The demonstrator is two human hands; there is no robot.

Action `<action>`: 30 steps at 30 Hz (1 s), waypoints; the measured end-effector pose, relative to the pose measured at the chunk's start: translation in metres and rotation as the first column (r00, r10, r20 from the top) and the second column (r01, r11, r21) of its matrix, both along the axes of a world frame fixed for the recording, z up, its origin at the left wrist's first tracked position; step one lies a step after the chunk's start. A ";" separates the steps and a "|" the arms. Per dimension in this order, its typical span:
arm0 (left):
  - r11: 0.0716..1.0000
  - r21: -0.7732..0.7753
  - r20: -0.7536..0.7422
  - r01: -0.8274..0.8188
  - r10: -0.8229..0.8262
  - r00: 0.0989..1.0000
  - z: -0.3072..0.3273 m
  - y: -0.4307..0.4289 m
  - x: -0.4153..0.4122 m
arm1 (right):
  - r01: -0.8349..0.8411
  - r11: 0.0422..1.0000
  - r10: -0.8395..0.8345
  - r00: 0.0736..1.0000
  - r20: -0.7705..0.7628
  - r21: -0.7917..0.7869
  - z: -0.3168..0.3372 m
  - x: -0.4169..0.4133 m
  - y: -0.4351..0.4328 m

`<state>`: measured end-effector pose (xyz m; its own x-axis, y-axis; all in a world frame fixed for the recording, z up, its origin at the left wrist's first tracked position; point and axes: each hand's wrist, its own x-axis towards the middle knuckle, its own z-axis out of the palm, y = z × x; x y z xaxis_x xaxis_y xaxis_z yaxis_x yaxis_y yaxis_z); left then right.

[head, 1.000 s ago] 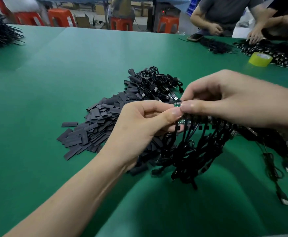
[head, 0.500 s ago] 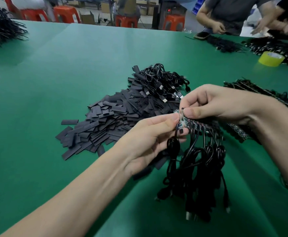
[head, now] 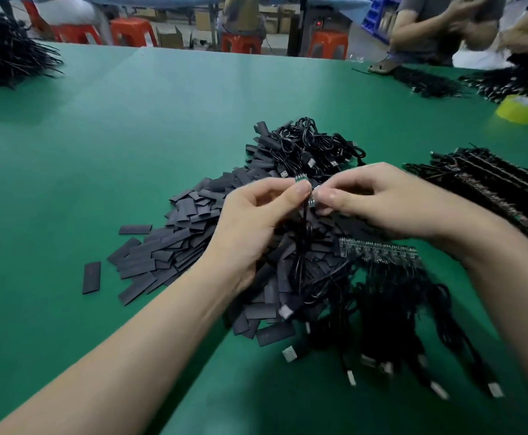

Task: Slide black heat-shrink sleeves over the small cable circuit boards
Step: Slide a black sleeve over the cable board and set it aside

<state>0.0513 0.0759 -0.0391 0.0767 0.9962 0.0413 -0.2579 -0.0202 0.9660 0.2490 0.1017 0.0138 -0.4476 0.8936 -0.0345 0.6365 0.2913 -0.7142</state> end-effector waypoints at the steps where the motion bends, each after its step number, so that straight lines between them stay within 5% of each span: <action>1: 0.998 0.054 -0.018 -0.026 0.027 0.999 0.001 0.002 0.000 | -0.009 0.999 0.003 0.993 -0.118 -0.047 -0.005 -0.011 -0.003; 6: 0.978 0.192 -0.219 -0.078 0.120 0.968 -0.002 0.014 -0.016 | 0.039 0.989 -0.097 0.904 -0.415 -0.146 -0.027 -0.042 -0.012; 8: 0.940 0.334 -0.516 -0.072 0.247 0.820 -0.009 0.022 -0.034 | 0.059 0.976 -0.165 0.831 -0.531 -0.209 -0.027 -0.046 -0.012; 10: 0.901 0.433 -0.747 0.027 0.342 0.571 -0.017 0.026 -0.051 | 0.054 0.954 -0.258 0.654 -0.712 -0.296 -0.020 -0.046 -0.009; 12: 0.887 0.451 -0.833 0.103 0.376 0.405 -0.023 0.026 -0.060 | 0.003 0.930 -0.338 0.398 -0.853 -0.368 -0.009 -0.041 -0.003; 14: 0.863 0.484 -0.846 0.144 0.418 0.331 -0.027 0.025 -0.062 | -0.022 0.927 -0.355 0.263 -0.897 -0.373 0.001 -0.033 0.001; 15: 0.852 0.497 -0.846 0.162 0.434 0.310 -0.027 0.025 -0.062 | 0.013 0.937 -0.338 0.287 -0.897 -0.349 0.005 -0.029 0.002; 17: 0.839 0.507 -0.851 0.197 0.451 0.270 -0.027 0.026 -0.061 | 0.220 0.959 -0.275 0.559 -0.783 -0.180 0.004 -0.022 0.002; 19: 0.831 0.509 -0.856 0.222 0.462 0.231 -0.027 0.027 -0.061 | 0.365 0.908 -0.261 0.875 -0.408 0.204 -0.006 -0.024 -0.002; 20: 0.825 0.514 -0.856 0.235 0.472 0.212 -0.028 0.027 -0.061 | 0.346 0.871 -0.274 0.931 -0.241 0.348 -0.013 -0.027 -0.004; 25: 0.762 0.598 -0.801 0.249 0.561 0.208 -0.030 0.025 -0.059 | 0.294 0.862 -0.319 0.948 -0.007 0.414 -0.050 -0.042 -0.018; 30: 0.716 0.677 -0.694 0.166 0.547 0.468 -0.029 0.018 -0.053 | 0.334 0.851 -0.327 0.941 -0.088 0.405 -0.066 -0.051 -0.027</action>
<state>-0.0020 0.0942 -0.0680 0.2375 0.7378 0.6318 0.7140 -0.5736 0.4014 0.1982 0.0746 -0.0522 -0.1206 0.9210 0.3703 0.7371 0.3330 -0.5881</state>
